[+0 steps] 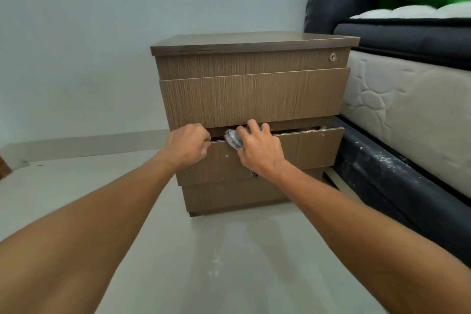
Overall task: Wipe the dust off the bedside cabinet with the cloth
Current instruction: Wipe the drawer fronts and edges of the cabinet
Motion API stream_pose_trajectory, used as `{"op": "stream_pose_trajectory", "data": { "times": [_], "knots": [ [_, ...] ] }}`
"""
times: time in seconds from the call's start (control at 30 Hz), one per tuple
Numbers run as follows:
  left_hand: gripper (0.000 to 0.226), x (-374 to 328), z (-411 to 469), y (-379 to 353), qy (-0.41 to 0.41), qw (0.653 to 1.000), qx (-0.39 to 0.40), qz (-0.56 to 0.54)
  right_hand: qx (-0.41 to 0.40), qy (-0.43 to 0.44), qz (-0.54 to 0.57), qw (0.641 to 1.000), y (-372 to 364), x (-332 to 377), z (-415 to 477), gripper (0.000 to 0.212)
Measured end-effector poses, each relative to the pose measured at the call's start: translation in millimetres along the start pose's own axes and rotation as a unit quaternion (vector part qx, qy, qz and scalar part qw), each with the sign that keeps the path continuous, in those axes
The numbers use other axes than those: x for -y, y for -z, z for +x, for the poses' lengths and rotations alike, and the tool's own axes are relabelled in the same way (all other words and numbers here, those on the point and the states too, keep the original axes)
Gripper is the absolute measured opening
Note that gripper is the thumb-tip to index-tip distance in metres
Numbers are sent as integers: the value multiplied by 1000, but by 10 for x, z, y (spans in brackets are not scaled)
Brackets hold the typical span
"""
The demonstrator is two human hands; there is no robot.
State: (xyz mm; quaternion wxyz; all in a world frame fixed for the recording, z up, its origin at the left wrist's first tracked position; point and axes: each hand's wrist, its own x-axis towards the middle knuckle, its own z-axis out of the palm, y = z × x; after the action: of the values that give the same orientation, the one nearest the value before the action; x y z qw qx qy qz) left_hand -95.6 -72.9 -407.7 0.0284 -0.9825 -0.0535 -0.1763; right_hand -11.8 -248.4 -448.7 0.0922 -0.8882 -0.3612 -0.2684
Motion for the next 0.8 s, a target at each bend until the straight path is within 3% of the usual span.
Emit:
{"op": "stream_pose_trajectory", "data": {
  "times": [0.3,0.53,0.6,0.7,0.8],
  "knots": [
    [23,-314,163,-89,-15,1000,-2,8,33,-106,-62,992,191,-1379,-289,32],
    [23,-293,121,-87,-23,1000,-8,10,29,-214,-51,975,189,-1709,-336,26],
    [22,-253,73,-81,-27,999,-21,18,30,-280,-36,959,194,-1742,-316,31],
    [16,-172,3,-63,-26,999,-30,28,39,-426,21,903,221,-1825,-340,48],
    [12,-114,-18,-61,-27,998,-41,31,47,-493,48,868,173,-1900,-485,56]
  ]
}}
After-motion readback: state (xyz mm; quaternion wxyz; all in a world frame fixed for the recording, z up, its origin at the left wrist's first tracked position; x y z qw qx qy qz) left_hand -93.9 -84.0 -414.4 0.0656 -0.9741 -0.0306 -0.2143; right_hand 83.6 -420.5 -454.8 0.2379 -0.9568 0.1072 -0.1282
